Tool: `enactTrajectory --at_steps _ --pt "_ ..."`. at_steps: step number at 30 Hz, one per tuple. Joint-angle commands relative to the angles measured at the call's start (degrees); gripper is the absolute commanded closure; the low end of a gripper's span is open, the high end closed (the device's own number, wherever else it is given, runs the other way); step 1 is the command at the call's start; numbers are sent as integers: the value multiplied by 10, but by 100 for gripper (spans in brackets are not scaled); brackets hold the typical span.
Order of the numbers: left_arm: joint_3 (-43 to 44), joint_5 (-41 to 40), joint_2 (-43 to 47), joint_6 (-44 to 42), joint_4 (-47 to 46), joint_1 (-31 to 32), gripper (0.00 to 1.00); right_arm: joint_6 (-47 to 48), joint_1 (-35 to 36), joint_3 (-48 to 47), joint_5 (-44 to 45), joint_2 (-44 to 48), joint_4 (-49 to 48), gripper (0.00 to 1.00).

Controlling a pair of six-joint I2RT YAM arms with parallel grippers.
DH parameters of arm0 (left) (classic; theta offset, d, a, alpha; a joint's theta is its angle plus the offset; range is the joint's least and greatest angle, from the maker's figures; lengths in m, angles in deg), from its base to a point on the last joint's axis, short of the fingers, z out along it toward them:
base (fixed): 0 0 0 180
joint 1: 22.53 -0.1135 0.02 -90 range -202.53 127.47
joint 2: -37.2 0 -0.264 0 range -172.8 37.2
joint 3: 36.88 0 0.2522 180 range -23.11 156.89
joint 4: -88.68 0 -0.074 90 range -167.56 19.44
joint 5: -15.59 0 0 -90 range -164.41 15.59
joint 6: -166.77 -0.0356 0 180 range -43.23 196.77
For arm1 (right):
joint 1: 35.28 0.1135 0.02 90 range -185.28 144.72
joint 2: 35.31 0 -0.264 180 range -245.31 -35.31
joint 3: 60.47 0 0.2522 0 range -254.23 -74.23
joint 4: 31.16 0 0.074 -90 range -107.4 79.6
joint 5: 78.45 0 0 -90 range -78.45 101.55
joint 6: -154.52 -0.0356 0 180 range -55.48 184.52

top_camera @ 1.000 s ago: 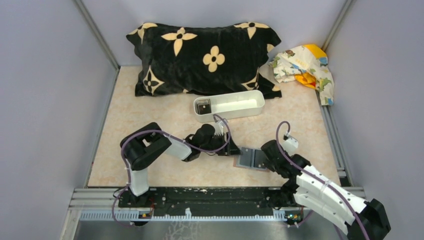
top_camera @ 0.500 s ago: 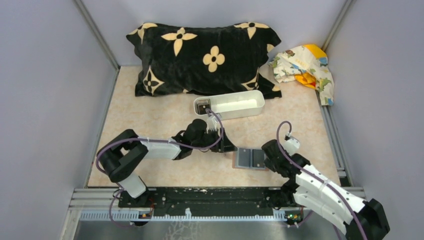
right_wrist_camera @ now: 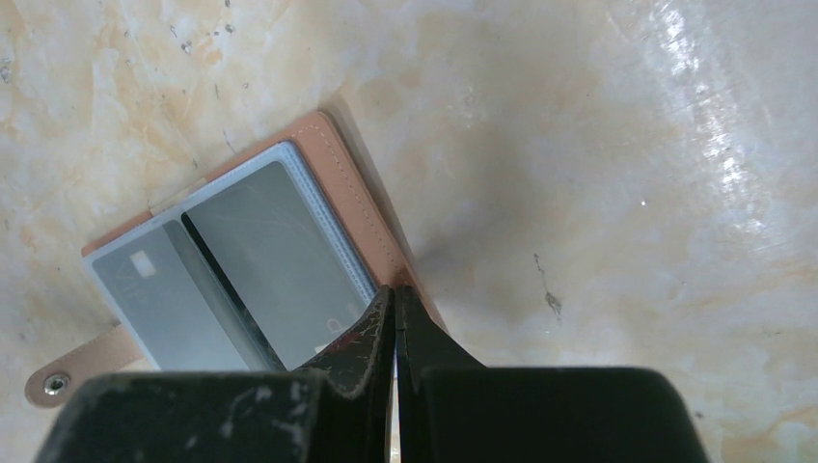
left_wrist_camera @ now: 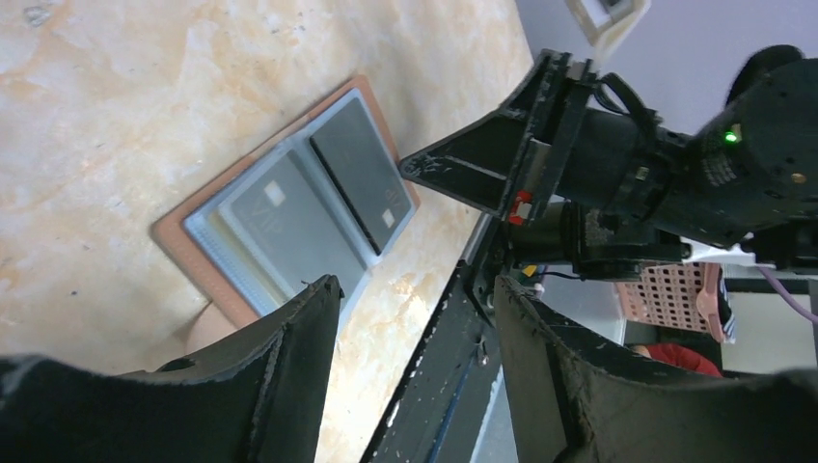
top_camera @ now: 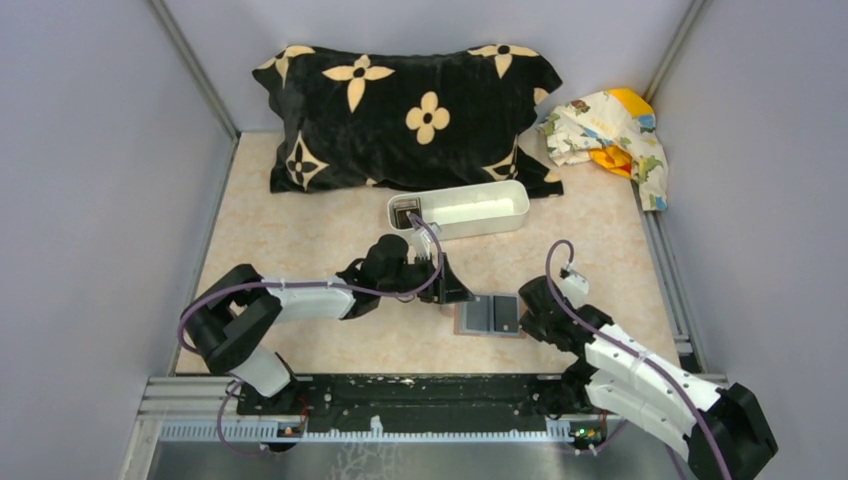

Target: Take the credit cards out of the card holder

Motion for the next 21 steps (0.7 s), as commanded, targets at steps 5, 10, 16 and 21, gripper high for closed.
enactTrajectory --at_steps 5,10,16,21 --pt "-16 66 0 17 -139 -1 34 -38 44 18 -13 7 -56 100" --pt "-19 98 -51 54 -204 0 37 -40 61 1 18 5 -43 100" --pt "-24 77 -80 35 -192 6 37 -14 61 -31 76 93 -2 100" --pt "5 60 -100 4 -149 23 36 18 61 -43 86 106 -6 100"
